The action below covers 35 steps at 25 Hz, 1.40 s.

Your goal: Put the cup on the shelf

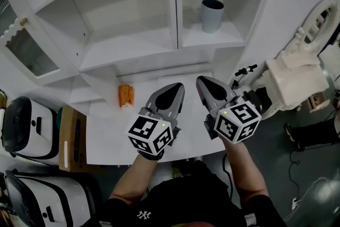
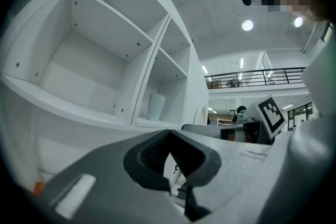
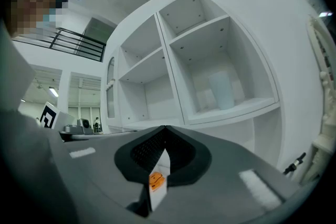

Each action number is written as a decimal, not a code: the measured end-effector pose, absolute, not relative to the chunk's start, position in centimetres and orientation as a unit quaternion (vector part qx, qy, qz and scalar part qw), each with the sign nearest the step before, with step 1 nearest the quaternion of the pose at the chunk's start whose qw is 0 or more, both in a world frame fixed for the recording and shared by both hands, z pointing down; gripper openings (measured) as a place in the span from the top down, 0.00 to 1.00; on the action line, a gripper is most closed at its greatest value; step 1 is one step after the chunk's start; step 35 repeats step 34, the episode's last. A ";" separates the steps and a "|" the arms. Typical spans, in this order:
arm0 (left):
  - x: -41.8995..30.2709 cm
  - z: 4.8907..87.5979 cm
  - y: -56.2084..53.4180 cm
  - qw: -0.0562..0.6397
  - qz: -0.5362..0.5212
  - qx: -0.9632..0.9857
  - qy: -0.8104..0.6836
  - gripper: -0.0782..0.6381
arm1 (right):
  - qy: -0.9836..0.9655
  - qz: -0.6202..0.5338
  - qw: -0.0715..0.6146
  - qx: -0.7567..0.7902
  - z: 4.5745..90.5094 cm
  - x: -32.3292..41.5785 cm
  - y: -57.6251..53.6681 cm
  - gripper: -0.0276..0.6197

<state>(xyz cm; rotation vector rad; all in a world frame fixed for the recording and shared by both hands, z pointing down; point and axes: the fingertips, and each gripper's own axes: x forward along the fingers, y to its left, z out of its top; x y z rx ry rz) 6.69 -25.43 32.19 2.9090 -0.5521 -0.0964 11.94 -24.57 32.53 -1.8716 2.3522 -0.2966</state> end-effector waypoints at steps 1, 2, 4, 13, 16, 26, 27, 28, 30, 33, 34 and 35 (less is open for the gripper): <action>6.3 32.3 -25.3 0.089 -0.032 0.978 -0.186 0.89 | 0.778 -0.098 0.060 -0.618 32.6 11.5 -24.3 0.92; 6.0 32.3 -25.1 0.089 -0.032 0.978 -0.186 0.89 | 0.778 -0.098 0.060 -0.618 32.8 11.1 -24.1 0.92; 5.3 32.5 -24.8 0.089 -0.031 0.978 -0.187 0.89 | 0.777 -0.098 0.061 -0.619 33.1 10.4 -23.6 0.92; 3.9 32.8 -23.4 0.089 -0.028 0.979 -0.181 0.89 | 0.771 -0.083 0.045 -0.630 33.7 8.3 -21.9 0.92; 3.8 32.7 -23.0 0.087 -0.030 0.980 -0.176 0.89 | 0.770 -0.080 0.045 -0.632 33.4 8.1 -21.5 0.92; 3.4 32.5 -22.3 0.085 -0.036 0.980 -0.174 0.89 | 0.765 -0.074 0.046 -0.638 33.1 7.8 -20.4 0.92; 3.4 32.4 -22.2 0.084 -0.036 0.980 -0.174 0.89 | 0.765 -0.074 0.046 -0.639 33.1 7.9 -20.4 0.93; 3.4 32.4 -22.1 0.084 -0.037 0.981 -0.173 0.89 | 0.764 -0.073 0.046 -0.640 33.1 7.9 -20.3 0.93; 3.4 32.4 -22.0 0.084 -0.037 0.981 -0.173 0.89 | 0.763 -0.073 0.047 -0.640 33.1 7.8 -20.2 0.92; 3.3 32.5 -21.9 0.085 -0.038 0.980 -0.174 0.89 | 0.763 -0.071 0.047 -0.640 33.0 7.7 -20.1 0.93; 3.3 32.5 -21.9 0.085 -0.038 0.980 -0.174 0.89 | 0.764 -0.070 0.047 -0.640 32.9 7.7 -20.1 0.92; 3.3 32.5 -21.9 0.085 -0.038 0.980 -0.174 0.89 | 0.764 -0.070 0.047 -0.640 32.9 7.7 -20.1 0.92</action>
